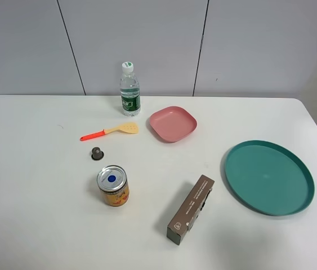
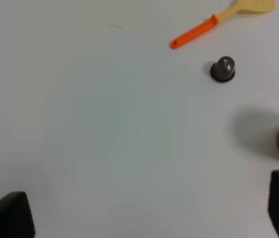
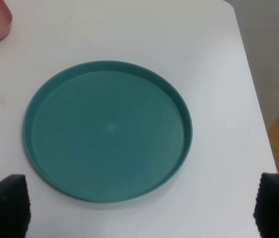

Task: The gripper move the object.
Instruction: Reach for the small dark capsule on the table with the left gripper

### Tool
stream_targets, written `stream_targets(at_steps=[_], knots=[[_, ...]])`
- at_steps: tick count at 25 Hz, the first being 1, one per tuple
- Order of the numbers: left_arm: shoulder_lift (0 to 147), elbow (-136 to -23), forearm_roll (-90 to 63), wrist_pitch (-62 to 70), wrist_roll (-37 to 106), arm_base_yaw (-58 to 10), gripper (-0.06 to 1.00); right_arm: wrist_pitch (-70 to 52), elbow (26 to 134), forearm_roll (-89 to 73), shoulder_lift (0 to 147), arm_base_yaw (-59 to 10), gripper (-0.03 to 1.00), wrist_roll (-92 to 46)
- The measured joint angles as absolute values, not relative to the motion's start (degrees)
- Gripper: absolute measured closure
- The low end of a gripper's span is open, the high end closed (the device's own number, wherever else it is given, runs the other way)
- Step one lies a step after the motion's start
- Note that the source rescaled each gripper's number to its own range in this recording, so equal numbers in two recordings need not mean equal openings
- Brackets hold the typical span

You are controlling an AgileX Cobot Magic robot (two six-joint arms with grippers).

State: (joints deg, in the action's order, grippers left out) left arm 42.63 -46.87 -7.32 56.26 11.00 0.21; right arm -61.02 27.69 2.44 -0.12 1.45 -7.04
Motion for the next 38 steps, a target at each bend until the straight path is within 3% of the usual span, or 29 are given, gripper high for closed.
stream_targets(at_steps=[13, 22, 38], knots=[[63.7, -55.4, -9.0, 48.6, 14.5, 0.1, -0.06, -61.0, 27.7, 2.4, -0.1, 1.5, -0.03, -7.0], [73.8, -55.5, -9.3, 42.4, 18.5, -8.6, -0.05, -61.0, 27.7, 2.4, -0.1, 1.5, -0.03, -7.0], [93.1, -65.4, -9.3, 39.2, 18.8, -12.0, -0.04, -61.0, 27.7, 2.4, -0.1, 1.5, -0.03, -7.0]])
